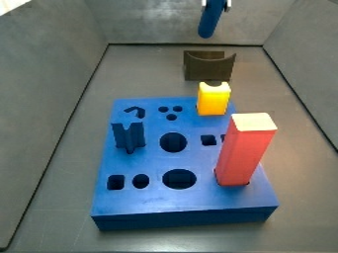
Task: Pick up the round object. Move up. Place the round object on the fixture. Regrasp the round object. Move to above the board. Insert the round object.
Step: Place the round object on the fixture.
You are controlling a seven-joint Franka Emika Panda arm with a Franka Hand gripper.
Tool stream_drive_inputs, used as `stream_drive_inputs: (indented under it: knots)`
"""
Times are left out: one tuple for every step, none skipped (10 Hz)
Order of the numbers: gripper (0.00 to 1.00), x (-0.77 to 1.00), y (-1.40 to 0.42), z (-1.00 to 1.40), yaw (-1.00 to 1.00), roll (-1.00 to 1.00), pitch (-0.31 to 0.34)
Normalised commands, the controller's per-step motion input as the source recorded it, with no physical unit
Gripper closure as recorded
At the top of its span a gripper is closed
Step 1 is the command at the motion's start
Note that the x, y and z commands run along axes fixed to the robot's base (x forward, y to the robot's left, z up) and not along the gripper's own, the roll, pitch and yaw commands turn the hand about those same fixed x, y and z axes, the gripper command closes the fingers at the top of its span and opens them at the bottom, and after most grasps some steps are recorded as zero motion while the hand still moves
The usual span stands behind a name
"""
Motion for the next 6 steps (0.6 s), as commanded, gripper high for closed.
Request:
stream_drive_inputs:
  knots:
    - [1.00,0.10,0.12,-1.00,-0.04,-0.15,-0.041]
    - [1.00,0.11,0.12,-1.00,-0.04,-0.14,-0.042]
    - [1.00,0.11,0.10,-1.00,-0.02,-0.10,-0.038]
    - [1.00,0.12,0.10,-1.00,-0.02,-0.09,-0.044]
    - [1.00,0.11,0.08,-0.89,-0.02,-0.08,-0.040]
    - [1.00,0.10,0.06,-0.72,-0.01,-0.07,-0.036]
